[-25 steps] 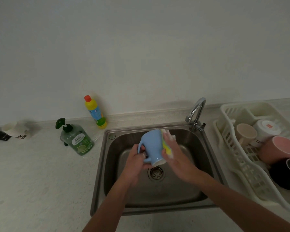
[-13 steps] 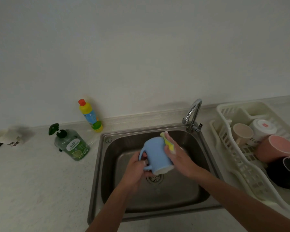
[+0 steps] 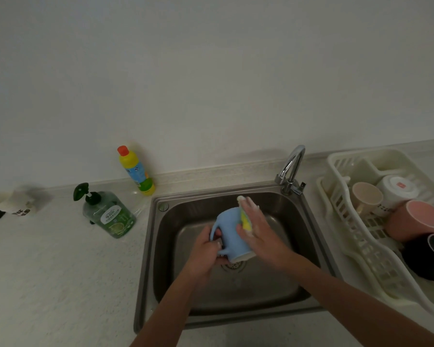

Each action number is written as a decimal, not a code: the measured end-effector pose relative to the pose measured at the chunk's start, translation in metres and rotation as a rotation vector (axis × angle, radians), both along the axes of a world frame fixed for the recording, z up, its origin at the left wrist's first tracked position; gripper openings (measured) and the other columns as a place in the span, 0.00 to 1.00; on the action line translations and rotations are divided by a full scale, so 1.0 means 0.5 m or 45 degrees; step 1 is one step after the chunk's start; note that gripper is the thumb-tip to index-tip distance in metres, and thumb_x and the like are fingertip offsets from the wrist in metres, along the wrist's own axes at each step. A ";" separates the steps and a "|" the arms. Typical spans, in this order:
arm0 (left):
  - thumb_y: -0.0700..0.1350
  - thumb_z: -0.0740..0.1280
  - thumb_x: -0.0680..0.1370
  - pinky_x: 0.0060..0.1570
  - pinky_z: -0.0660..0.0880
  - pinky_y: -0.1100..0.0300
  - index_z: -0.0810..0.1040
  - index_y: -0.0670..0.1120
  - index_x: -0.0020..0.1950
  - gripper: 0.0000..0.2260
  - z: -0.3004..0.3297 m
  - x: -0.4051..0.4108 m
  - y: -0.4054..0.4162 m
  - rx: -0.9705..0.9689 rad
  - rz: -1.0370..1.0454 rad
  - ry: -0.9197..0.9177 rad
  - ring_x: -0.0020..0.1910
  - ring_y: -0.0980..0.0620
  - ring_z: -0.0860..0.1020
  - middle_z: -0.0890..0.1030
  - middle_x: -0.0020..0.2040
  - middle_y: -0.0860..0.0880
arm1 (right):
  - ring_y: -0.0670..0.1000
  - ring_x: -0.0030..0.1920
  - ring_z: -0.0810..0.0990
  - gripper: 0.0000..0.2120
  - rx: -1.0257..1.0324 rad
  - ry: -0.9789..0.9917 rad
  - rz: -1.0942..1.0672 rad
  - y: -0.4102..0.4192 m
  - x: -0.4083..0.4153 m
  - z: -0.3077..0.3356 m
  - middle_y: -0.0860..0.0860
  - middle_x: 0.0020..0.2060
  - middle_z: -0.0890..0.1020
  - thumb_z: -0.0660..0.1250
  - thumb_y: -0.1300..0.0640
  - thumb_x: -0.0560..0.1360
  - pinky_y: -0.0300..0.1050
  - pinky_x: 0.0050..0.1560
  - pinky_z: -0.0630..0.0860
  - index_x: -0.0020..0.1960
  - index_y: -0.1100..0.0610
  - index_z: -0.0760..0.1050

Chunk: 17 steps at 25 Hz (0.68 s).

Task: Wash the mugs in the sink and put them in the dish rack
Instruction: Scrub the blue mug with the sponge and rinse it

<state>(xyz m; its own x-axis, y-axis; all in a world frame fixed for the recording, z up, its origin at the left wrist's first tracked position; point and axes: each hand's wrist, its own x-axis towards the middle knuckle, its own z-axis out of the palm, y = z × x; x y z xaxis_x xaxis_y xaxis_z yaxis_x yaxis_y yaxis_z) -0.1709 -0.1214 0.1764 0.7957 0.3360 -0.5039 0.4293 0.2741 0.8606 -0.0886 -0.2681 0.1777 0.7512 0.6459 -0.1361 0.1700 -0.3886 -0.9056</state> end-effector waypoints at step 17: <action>0.36 0.61 0.73 0.51 0.79 0.44 0.74 0.47 0.51 0.10 -0.045 0.019 0.060 0.635 -0.623 -0.501 0.55 0.45 0.78 0.79 0.55 0.41 | 0.68 0.55 0.81 0.28 0.562 1.389 -0.356 -0.038 -0.010 -0.003 0.66 0.57 0.81 0.76 0.54 0.70 0.66 0.53 0.78 0.67 0.59 0.73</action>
<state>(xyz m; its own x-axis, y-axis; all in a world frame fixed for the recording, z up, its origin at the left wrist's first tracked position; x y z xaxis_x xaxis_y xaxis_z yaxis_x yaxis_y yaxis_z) -0.1614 -0.0913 0.1539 0.9992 0.0146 -0.0380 0.0407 -0.3236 0.9453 -0.0937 -0.2870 0.1761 0.4997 0.6301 -0.5943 -0.8067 0.0886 -0.5843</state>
